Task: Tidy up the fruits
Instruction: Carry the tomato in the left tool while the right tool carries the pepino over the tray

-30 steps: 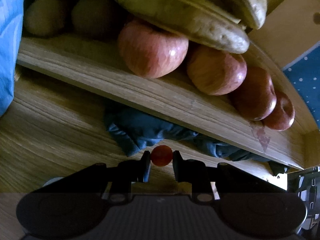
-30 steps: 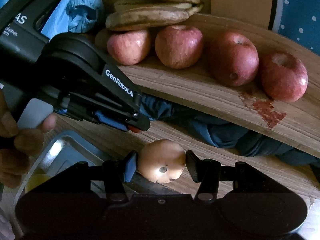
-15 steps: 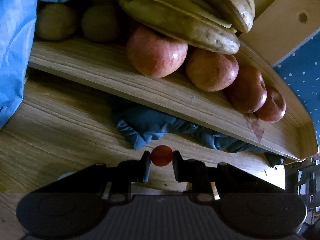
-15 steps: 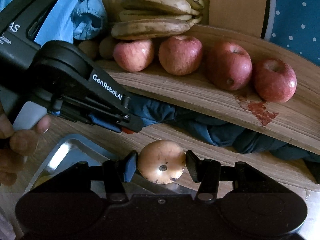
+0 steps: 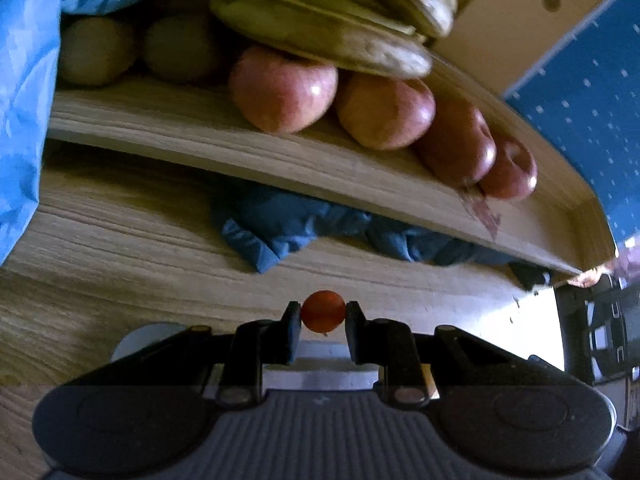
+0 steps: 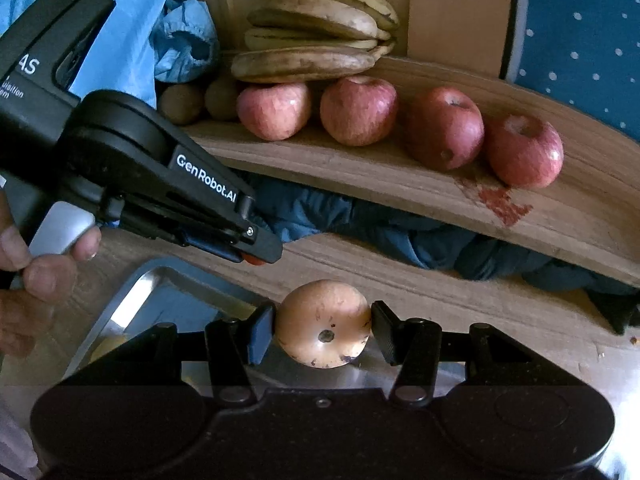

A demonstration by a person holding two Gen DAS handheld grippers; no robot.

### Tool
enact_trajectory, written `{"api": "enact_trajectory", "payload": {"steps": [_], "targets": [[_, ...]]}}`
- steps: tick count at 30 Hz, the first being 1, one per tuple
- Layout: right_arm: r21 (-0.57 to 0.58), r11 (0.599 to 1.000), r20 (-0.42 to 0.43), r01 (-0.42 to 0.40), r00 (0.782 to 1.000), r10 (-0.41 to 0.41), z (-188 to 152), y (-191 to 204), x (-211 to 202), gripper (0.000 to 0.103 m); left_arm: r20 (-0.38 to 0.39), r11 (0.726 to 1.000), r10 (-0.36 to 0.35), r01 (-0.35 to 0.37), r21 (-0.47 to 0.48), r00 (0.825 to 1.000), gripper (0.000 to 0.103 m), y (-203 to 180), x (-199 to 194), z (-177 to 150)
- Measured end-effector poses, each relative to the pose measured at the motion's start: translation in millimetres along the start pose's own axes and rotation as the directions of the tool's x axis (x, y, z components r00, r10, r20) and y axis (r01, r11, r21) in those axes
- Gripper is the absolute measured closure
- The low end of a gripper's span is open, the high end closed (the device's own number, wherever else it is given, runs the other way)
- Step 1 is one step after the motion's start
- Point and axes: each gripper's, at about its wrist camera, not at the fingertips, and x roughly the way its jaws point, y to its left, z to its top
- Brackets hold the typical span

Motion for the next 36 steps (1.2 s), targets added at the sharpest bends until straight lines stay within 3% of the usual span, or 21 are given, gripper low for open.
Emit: {"api": "enact_trajectory", "payload": {"steps": [13,36], "targets": [[0.060,0.997,0.012,0.039,0.999,-0.040,-27,17,-25,0.049,-0.080,0.988,-0.055,0.066,0.141,0.995,0.077,-15,0,-25],[0.059,0.997,-0.008,0.048,0.999,-0.047,-37,47,-29,0.049,-0.145,0.978,-0.036,0.065,0.197,0.989,0.077,8,-5,-42]]}}
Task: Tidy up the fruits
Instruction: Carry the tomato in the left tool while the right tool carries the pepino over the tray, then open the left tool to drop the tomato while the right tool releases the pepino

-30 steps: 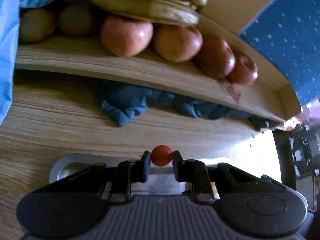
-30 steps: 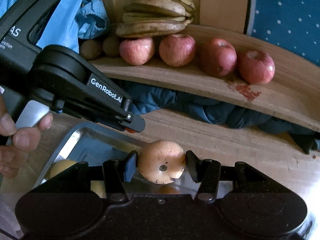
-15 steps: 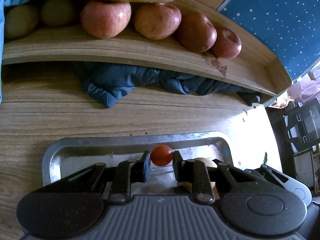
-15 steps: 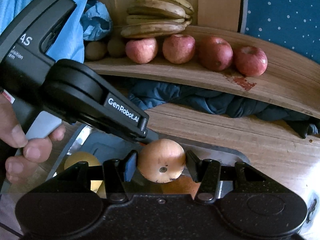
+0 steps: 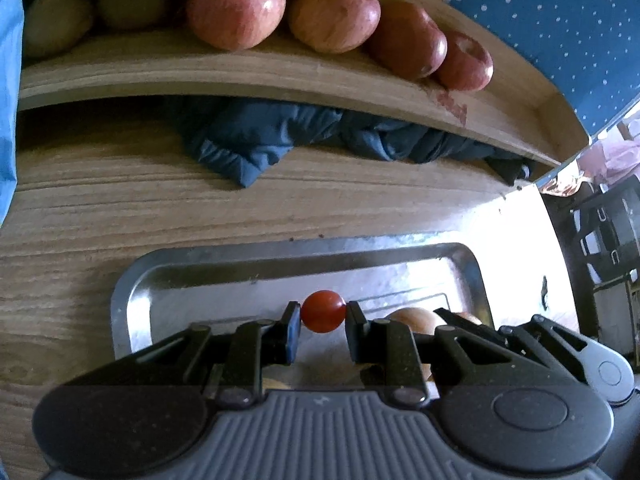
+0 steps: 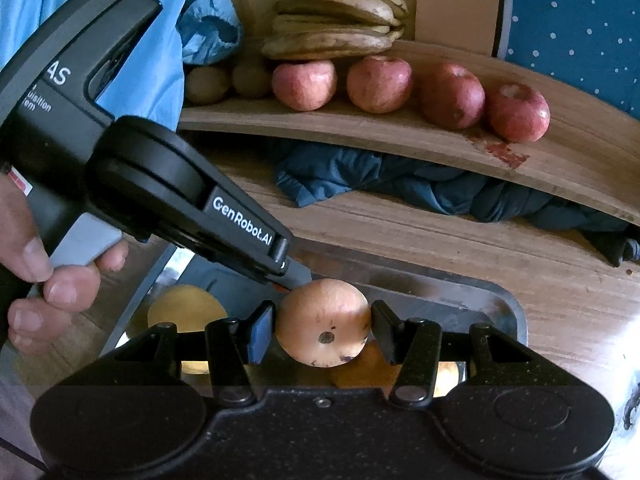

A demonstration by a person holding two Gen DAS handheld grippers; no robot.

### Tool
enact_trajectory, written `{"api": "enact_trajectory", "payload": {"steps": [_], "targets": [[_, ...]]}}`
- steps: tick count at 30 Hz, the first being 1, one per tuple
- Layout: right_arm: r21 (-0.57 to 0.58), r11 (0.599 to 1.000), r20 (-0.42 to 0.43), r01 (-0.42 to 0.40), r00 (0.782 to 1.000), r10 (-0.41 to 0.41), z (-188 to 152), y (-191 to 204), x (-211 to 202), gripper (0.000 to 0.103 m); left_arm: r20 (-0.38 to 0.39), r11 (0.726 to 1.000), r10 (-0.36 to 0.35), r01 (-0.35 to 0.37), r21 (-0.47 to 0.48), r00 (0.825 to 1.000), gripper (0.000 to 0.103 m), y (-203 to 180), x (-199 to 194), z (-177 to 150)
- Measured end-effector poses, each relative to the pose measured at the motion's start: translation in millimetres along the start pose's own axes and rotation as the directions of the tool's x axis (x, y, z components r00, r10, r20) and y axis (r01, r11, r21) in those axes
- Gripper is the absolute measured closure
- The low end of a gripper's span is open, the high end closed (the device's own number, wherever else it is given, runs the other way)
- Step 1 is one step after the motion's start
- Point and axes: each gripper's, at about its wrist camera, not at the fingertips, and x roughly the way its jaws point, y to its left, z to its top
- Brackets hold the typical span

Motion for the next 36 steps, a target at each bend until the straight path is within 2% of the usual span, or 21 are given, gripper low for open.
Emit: {"api": "enact_trajectory", "payload": {"steps": [18,31,36], "targets": [[0.025,0.999,-0.021,0.024,1.000,-0.023,-13,17,1,0.049,-0.035,0.996,0.044,-0.041,0.084,0.998,0.077,1,2,-14],[0.033,0.999,-0.038,0.027,0.999,-0.026,-14,19,1,0.049,-0.035,0.996,0.053,-0.050,0.078,0.998,0.077,1,-1,-13],[0.032,0.999,-0.029,0.029,0.999,-0.028,-14,18,1,0.050,-0.038,0.995,0.064,-0.061,0.078,0.997,0.073,1,-2,-13]]}}
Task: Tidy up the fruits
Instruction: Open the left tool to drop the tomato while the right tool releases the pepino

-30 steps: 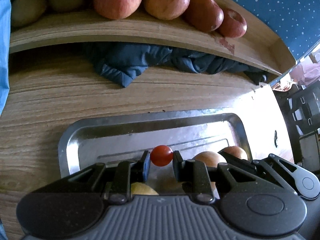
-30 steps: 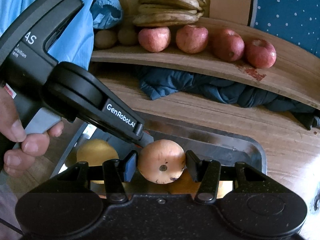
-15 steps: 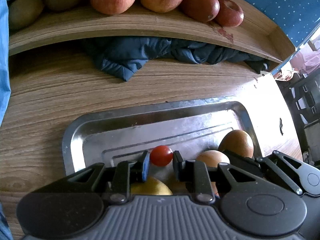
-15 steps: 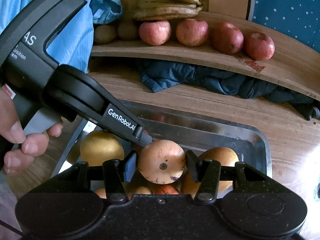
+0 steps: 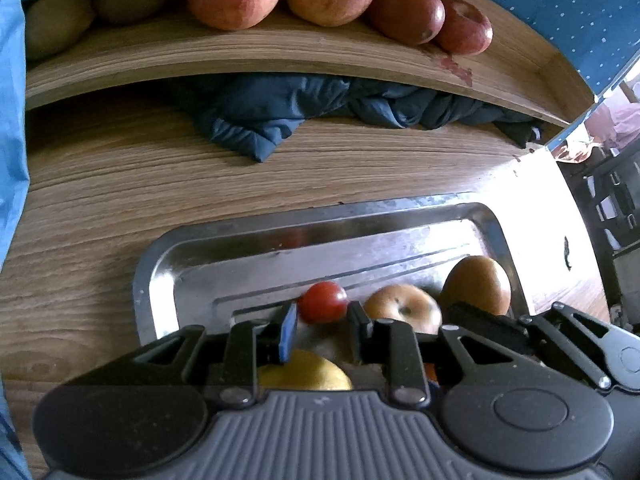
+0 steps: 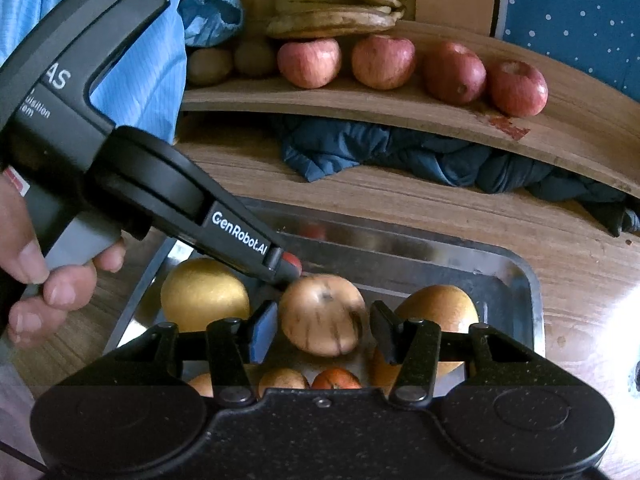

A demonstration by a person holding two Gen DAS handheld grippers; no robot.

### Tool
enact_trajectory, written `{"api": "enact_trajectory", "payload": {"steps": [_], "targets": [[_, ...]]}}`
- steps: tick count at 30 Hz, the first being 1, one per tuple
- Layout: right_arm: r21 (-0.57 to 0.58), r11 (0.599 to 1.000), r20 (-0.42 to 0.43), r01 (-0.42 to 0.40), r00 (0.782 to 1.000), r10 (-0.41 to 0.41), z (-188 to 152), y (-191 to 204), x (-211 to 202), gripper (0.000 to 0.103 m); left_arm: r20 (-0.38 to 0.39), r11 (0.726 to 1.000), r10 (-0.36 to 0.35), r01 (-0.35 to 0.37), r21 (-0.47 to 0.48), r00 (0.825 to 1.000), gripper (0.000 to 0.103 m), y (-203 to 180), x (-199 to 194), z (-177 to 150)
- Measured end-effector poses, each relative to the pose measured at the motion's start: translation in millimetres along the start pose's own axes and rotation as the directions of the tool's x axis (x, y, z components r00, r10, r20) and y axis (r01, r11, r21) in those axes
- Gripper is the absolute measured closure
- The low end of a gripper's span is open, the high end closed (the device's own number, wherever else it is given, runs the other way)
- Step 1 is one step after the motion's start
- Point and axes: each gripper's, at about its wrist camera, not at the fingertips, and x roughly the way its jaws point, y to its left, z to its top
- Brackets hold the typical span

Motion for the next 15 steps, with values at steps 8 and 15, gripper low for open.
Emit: {"api": "enact_trajectory", "payload": {"steps": [8,15], "targets": [[0.006,1.000,0.004,0.006,1.000,-0.006,-2,-1,-4,0.048,0.011,1.000,-0.004,0.004,-0.006,1.000,0.063,1,-4,-1],[0.005,1.000,0.010,0.014,1.000,-0.014,-3,0,-8,0.036,0.051,1.000,0.026,-0.026,0.003,0.998,0.052,0,-13,-2]]}}
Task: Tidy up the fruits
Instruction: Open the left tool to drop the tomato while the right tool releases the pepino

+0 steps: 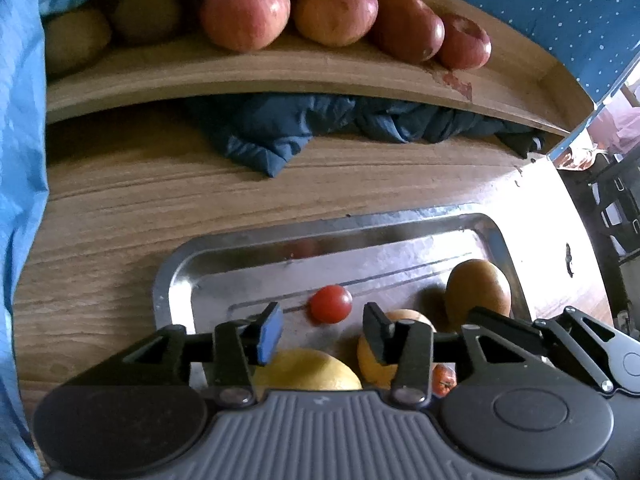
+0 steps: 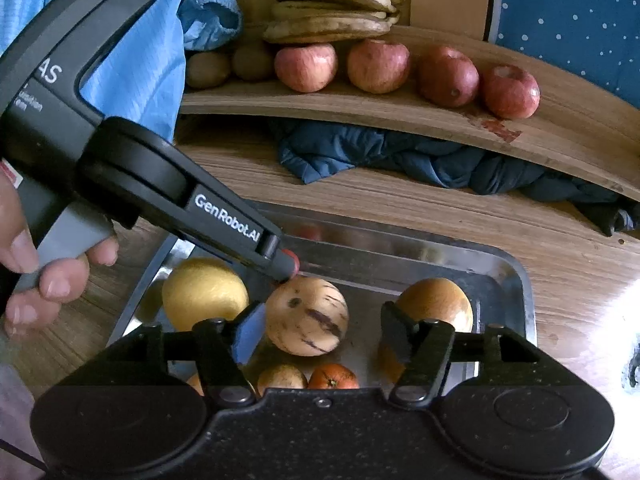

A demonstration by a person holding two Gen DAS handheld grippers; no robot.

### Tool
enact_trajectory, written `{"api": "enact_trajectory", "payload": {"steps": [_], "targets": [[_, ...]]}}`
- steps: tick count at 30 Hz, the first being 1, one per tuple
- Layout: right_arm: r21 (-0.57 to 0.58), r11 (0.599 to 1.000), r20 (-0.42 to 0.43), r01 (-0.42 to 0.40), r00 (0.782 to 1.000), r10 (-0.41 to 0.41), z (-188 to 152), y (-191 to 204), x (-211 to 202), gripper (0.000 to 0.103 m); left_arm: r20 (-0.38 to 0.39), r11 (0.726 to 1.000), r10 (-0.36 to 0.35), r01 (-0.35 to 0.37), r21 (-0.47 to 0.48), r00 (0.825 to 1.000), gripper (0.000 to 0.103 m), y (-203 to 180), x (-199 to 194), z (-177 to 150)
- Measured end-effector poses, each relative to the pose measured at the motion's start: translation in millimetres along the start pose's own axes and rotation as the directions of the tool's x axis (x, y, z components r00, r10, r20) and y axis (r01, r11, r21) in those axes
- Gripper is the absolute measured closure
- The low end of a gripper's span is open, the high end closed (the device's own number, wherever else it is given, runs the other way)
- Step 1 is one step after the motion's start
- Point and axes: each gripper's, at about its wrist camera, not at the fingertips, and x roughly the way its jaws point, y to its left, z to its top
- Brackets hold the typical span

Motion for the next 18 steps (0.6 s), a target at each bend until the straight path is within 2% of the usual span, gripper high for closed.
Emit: {"api": "enact_trajectory", "payload": {"steps": [5,7,18], "targets": [[0.005,1.000,0.005,0.011,1.000,-0.011,-1,0,-3,0.031,0.018,1.000,0.014,-0.014,-0.006,1.000,0.045,4,-4,-1],[0.008,1.000,0.009,0.016,1.000,-0.016,-1,0,-5,0.026,0.024,1.000,0.020,-0.020,-0.009,0.999,0.042,6,-5,-1],[0.042,0.997,0.028,0.066,0.997,-0.067,-2,-3,-11,0.011,0.056,0.996,0.076,-0.074,-0.041,0.996,0.015,17,-12,-4]]}}
